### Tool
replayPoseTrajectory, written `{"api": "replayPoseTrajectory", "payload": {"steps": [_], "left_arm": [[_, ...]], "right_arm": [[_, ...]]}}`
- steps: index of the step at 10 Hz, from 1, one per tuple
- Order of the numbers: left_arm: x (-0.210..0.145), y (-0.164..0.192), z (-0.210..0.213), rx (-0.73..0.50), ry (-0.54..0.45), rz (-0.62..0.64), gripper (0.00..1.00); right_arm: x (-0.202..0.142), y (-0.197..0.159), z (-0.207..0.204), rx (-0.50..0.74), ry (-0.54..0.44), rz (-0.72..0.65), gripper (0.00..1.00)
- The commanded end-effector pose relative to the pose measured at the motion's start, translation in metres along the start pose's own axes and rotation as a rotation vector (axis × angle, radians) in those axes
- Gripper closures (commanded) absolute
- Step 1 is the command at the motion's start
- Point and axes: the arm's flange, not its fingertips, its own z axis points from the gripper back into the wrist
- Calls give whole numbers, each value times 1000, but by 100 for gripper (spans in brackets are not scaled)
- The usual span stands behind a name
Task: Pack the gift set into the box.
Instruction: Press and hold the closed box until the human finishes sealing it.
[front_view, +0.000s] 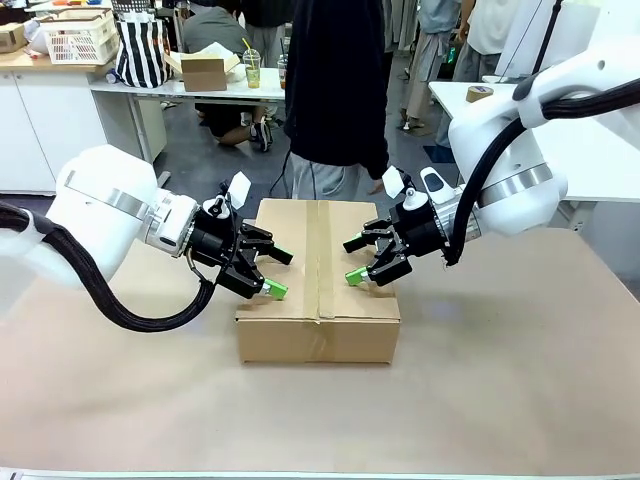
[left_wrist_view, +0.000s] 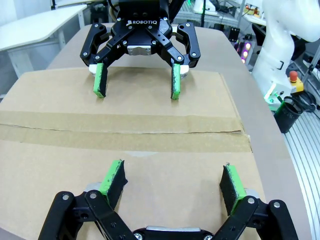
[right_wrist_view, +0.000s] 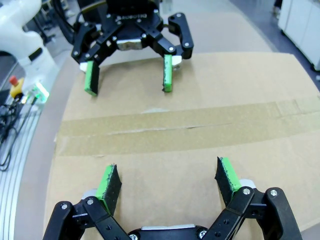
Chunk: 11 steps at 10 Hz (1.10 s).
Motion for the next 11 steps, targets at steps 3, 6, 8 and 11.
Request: {"api": "replayPoseTrajectory", "payload": {"steps": [3, 6, 8, 11], "left_arm": [[-2, -1, 0, 0, 2, -1, 0], [-2, -1, 0, 0, 2, -1, 0], [-2, -1, 0, 0, 2, -1, 0], [-2, -1, 0, 0, 2, -1, 0]], "right_arm": [[-2, 0, -1, -1, 5, 0, 0], [-2, 0, -1, -1, 5, 0, 0], [-2, 0, -1, -1, 5, 0, 0], [-2, 0, -1, -1, 5, 0, 0]]}}
